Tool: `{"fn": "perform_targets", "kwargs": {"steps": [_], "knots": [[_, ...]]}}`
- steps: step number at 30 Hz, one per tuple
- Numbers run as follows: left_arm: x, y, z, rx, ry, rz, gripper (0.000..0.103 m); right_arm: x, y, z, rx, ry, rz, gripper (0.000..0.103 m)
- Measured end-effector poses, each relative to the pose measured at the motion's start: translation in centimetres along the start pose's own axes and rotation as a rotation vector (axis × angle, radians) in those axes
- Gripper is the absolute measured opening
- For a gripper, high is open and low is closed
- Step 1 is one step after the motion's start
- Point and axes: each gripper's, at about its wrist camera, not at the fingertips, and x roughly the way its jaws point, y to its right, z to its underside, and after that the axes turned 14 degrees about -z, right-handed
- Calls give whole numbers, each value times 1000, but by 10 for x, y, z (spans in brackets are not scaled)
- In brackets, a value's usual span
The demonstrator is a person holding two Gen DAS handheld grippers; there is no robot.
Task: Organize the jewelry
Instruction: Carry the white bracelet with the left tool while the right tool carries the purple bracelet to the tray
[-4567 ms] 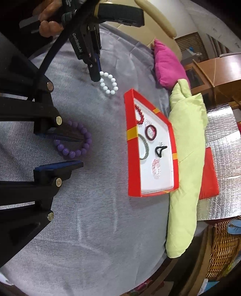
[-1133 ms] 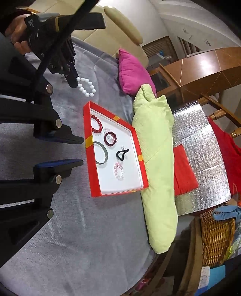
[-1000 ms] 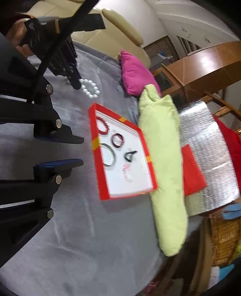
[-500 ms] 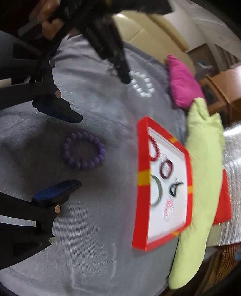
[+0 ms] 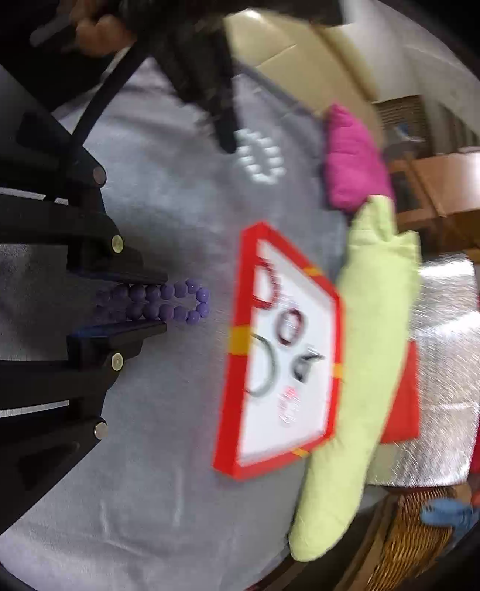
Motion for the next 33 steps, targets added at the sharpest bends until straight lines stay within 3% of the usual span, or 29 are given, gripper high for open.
{"fn": "perform_targets", "kwargs": {"steps": [7,16,23,33], "knots": [[4,10,-29,-12,-4,32,10,-40,28,-35,88,149,-21,21],[20,23,-93,-19,60,25,10,-34,69,-88,152,236,-26,21],[51,39,-117,-29,64,6,10,2,98,-113,219,212,-34,21],[87,69,-119,49,43,-31,10,41,112,-112,238,133,-17,21]]}}
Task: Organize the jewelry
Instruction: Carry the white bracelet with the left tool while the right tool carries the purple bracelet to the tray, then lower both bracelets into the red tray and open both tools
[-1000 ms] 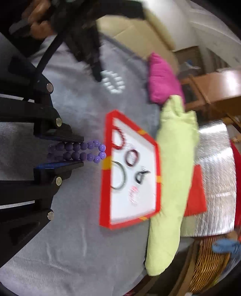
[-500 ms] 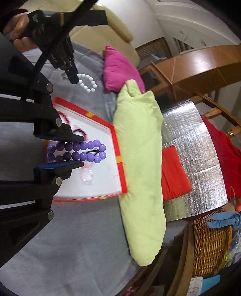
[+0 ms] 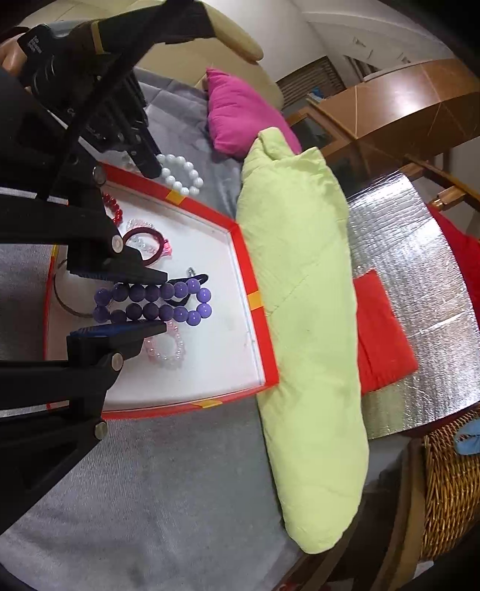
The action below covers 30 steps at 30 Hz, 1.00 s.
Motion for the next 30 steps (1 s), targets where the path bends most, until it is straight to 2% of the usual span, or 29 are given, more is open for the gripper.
{"fn": "perform_targets", "kwargs": {"steps": [15,30], "knots": [[34,1,-5,26,-39,-39,10,36,12,0,7,-64,20,21],[48,5,1,49,-82,-52,10,45,10,7,13,-106,25,21]]}}
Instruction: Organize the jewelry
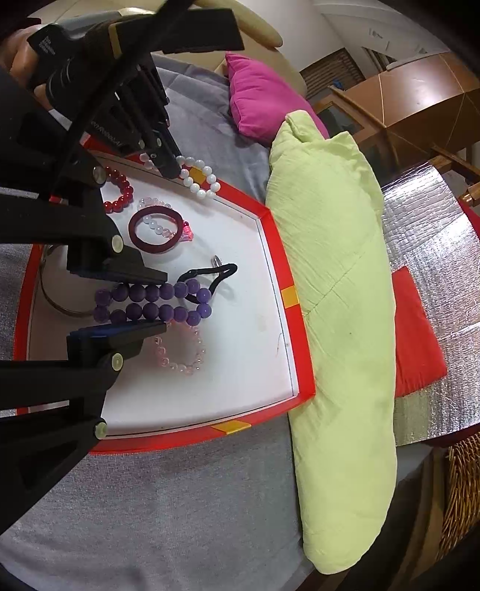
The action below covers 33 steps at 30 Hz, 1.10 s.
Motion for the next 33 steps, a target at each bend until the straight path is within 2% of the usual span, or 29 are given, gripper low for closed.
{"fn": "perform_targets", "kwargs": {"steps": [7,9,10,11,13,14,17,22,24,28,32,33], "knots": [[10,5,4,25,-46,-12,10,5,13,2,68,-41,31,24],[10,7,5,30,-52,-16,14,2,12,0,67,-40,45,45],[9,7,6,31,-53,-16,20,-2,11,0,61,-28,51,51],[7,7,6,31,-51,-17,31,-5,9,0,55,-14,51,54],[0,6,7,26,-36,-25,46,-15,4,-1,41,9,35,54],[-5,5,7,22,-23,-28,49,-19,1,-2,36,20,30,54],[-22,-1,8,3,10,-33,51,-37,-9,-3,10,48,29,54],[-58,-16,15,-47,47,-17,59,-66,-34,8,-64,46,58,56],[-76,-23,22,-51,71,-41,63,-80,-48,15,-104,48,73,62],[-110,-35,35,-61,115,-80,66,-108,-71,31,-179,82,102,65],[-145,-45,45,-87,187,-153,82,-130,-83,45,-201,103,130,65],[-156,-48,48,-94,209,-162,82,-136,-85,48,-200,111,139,65]]}}
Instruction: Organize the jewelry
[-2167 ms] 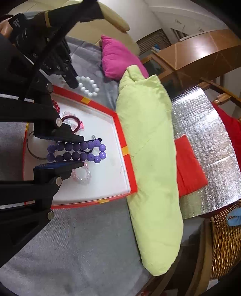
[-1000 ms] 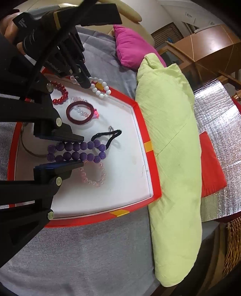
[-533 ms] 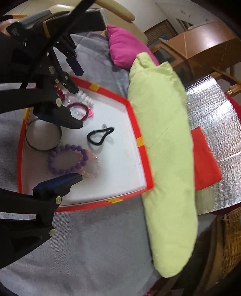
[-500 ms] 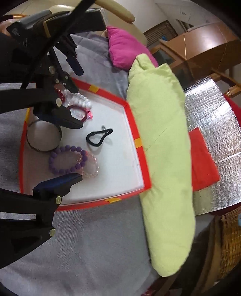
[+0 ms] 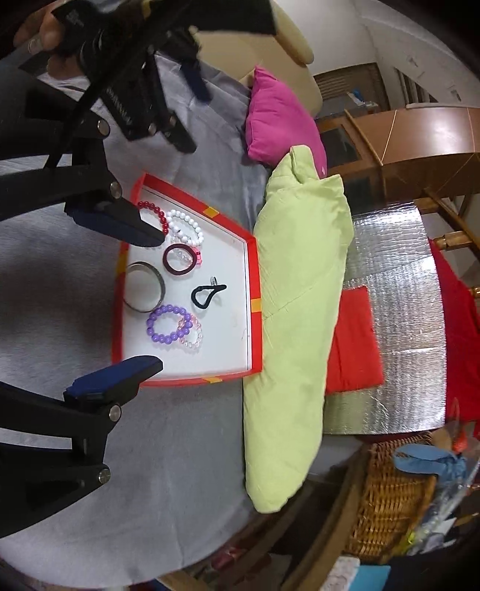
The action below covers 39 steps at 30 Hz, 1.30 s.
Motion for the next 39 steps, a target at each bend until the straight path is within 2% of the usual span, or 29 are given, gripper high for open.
{"fn": "perform_targets", "kwargs": {"steps": [5,9,16,21,39], "knots": [[-28,-18,7,-53,2,13,85,-32,-11,13,-15,33,46,66],[-36,-27,15,-81,-13,15,85,-48,-12,24,12,33,50,67],[-45,-22,16,-66,4,22,85,-46,-10,24,26,20,55,67],[-40,-24,17,-75,-17,33,85,-40,-8,23,36,8,44,67],[-38,-27,18,-78,-18,25,85,-36,-10,25,32,-1,46,67]]}}
